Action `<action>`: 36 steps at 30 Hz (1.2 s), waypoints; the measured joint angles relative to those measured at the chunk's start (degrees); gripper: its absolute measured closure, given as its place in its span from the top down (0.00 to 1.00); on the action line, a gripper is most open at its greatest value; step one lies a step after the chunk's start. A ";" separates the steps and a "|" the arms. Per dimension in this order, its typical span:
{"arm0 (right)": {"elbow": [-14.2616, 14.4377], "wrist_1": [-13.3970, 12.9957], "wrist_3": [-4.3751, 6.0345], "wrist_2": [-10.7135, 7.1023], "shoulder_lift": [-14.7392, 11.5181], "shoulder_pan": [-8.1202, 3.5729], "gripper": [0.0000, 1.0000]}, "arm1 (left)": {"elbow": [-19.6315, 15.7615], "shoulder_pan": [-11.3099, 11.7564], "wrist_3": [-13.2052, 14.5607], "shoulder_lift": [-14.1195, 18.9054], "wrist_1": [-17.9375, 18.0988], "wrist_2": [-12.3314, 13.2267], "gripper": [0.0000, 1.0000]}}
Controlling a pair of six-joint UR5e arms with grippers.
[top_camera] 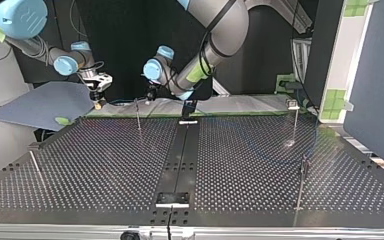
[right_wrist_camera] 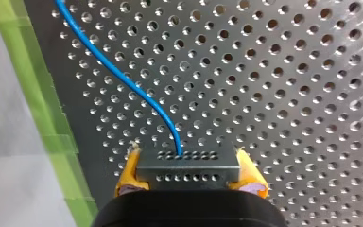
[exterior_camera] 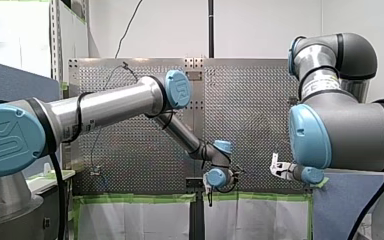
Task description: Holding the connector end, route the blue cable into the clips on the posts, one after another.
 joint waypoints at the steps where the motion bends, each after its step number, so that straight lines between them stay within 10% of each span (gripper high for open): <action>1: -0.08 -0.03 0.05 0.00 0.36 -0.01 0.00 | 0.01 -0.02 -0.08 -0.05 0.00 0.14 0.01; 27: -2.04 0.50 1.13 1.40 2.42 -1.03 0.00 | 2.44 1.19 -2.04 -0.79 -0.02 2.25 0.01; 36: -3.28 2.16 -0.61 2.36 4.84 -0.92 0.00 | 3.08 1.55 -2.22 -2.20 0.04 2.55 0.01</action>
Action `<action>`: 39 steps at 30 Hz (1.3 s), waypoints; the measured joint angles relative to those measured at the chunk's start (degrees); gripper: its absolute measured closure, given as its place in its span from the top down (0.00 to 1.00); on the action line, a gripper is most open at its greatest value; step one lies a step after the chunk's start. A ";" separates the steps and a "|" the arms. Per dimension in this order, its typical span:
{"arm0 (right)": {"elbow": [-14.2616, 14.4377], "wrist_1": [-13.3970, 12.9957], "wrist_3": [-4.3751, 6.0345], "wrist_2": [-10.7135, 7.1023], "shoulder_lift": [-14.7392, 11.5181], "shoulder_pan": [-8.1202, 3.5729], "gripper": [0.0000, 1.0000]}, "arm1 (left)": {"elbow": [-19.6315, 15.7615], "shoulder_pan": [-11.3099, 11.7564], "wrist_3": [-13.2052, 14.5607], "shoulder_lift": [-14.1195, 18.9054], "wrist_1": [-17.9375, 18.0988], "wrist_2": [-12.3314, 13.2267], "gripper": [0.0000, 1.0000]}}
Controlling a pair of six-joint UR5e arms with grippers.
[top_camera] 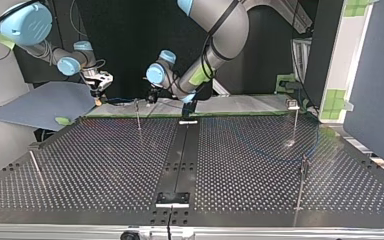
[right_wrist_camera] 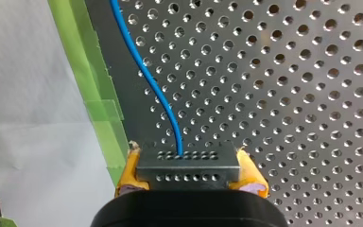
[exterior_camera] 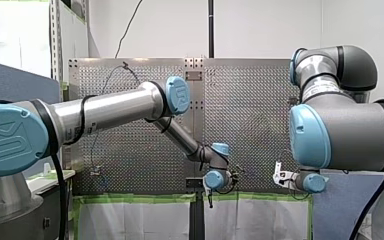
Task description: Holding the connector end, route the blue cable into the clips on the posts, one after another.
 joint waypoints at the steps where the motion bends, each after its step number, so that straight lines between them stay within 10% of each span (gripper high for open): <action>1: -0.18 0.08 -0.22 0.05 0.04 0.03 0.00 | 0.13 0.07 0.00 -0.01 -0.01 0.00 0.01; 21: -4.39 2.07 -2.27 0.79 0.10 1.05 0.00 | 2.82 1.79 -1.70 0.04 -0.16 1.09 0.01; 39: -10.60 5.51 -1.44 0.56 0.10 2.53 0.00 | 5.69 4.04 -4.07 0.06 -2.74 0.16 0.01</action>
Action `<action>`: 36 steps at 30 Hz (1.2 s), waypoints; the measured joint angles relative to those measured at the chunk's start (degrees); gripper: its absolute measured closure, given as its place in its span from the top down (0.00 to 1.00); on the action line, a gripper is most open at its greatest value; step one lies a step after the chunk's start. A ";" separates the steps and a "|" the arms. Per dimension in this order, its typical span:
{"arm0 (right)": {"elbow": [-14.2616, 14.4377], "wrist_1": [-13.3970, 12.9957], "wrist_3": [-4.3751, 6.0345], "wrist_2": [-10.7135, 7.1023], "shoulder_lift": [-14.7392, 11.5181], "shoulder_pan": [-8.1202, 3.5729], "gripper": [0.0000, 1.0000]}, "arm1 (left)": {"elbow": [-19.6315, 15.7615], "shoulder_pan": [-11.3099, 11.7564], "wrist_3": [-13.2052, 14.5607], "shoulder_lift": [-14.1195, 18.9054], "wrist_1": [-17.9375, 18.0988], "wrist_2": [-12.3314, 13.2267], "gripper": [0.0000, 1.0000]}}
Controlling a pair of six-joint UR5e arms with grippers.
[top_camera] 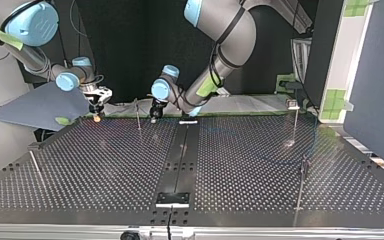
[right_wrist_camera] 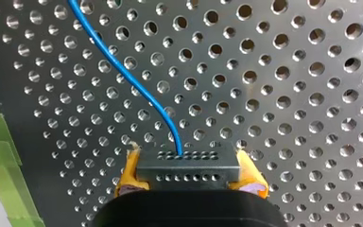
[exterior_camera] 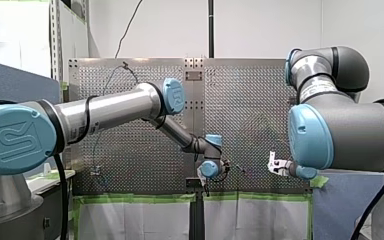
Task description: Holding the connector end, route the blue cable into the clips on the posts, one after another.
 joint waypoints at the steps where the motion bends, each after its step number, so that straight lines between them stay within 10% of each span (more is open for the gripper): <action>1: -0.05 0.07 0.01 0.00 0.00 0.00 0.00 | 0.00 -0.03 0.01 0.00 -0.07 0.00 0.01; 12: -0.14 0.19 0.04 0.01 0.01 -0.10 0.00 | 0.01 -0.44 0.43 0.00 -1.55 0.43 0.01; 17: -0.14 0.27 0.04 0.02 0.02 -0.14 0.00 | 0.00 -0.59 1.85 0.11 -2.45 1.36 0.56; 21: -0.14 0.40 0.04 0.07 0.02 -0.17 0.00 | -0.01 -0.53 3.76 0.37 -2.77 2.60 0.64; 24: -0.14 0.44 0.04 0.03 0.02 -0.22 0.00 | -0.01 -0.40 4.74 0.43 -2.94 3.78 0.81; 25: -0.14 0.44 0.04 0.00 0.02 -0.22 0.00 | -0.01 -0.36 5.04 0.45 -2.96 4.20 1.00; 36: -0.13 0.90 0.06 -0.26 0.04 -0.27 0.00 | -0.03 -0.71 10.87 0.71 -7.57 1.67 1.00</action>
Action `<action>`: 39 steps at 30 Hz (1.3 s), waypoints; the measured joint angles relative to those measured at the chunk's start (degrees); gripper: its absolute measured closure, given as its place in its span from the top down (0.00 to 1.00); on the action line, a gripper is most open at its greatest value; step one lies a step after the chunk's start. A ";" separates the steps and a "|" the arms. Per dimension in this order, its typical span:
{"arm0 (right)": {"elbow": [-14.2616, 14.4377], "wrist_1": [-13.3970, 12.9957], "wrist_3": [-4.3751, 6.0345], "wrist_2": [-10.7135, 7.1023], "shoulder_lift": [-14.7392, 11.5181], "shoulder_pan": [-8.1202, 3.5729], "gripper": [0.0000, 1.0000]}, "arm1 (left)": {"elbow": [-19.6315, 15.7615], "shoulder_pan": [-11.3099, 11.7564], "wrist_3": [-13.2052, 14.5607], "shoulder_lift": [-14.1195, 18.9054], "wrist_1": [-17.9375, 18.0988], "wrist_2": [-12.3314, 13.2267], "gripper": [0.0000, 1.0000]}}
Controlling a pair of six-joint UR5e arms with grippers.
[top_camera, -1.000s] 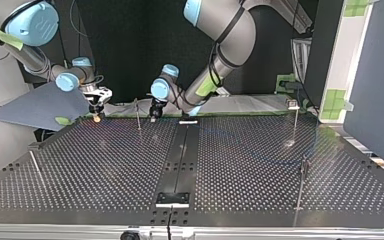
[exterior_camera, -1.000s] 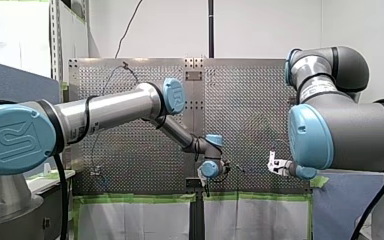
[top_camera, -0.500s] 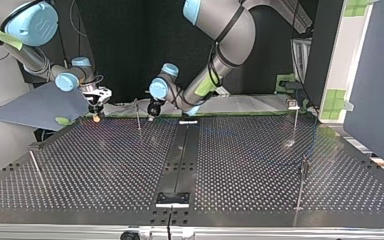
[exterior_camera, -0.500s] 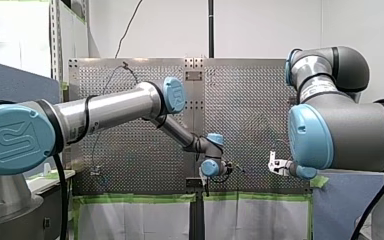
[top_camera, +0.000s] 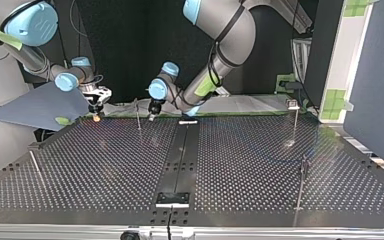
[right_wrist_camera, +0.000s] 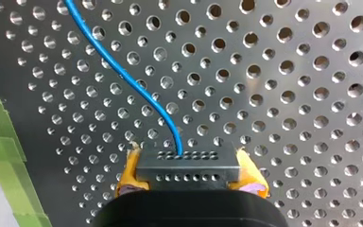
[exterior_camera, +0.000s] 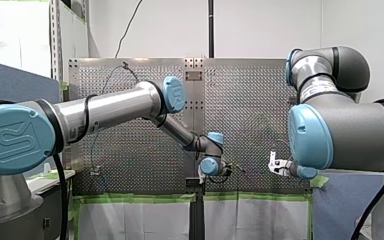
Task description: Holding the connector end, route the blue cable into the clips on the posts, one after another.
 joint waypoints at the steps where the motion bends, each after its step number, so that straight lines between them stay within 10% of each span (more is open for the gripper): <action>1: 0.00 0.08 0.00 -0.03 -0.01 0.00 0.00 | 0.00 -0.06 0.50 0.07 -0.53 -0.50 1.00; 23: 0.03 0.90 0.05 -0.52 0.04 -0.14 0.00 | -8.57 -4.01 10.05 5.76 -11.65 -1.68 1.00; 39: 0.05 1.17 -0.01 -0.86 0.03 -0.09 0.00 | -9.47 -6.33 7.16 6.61 -6.33 -0.41 1.00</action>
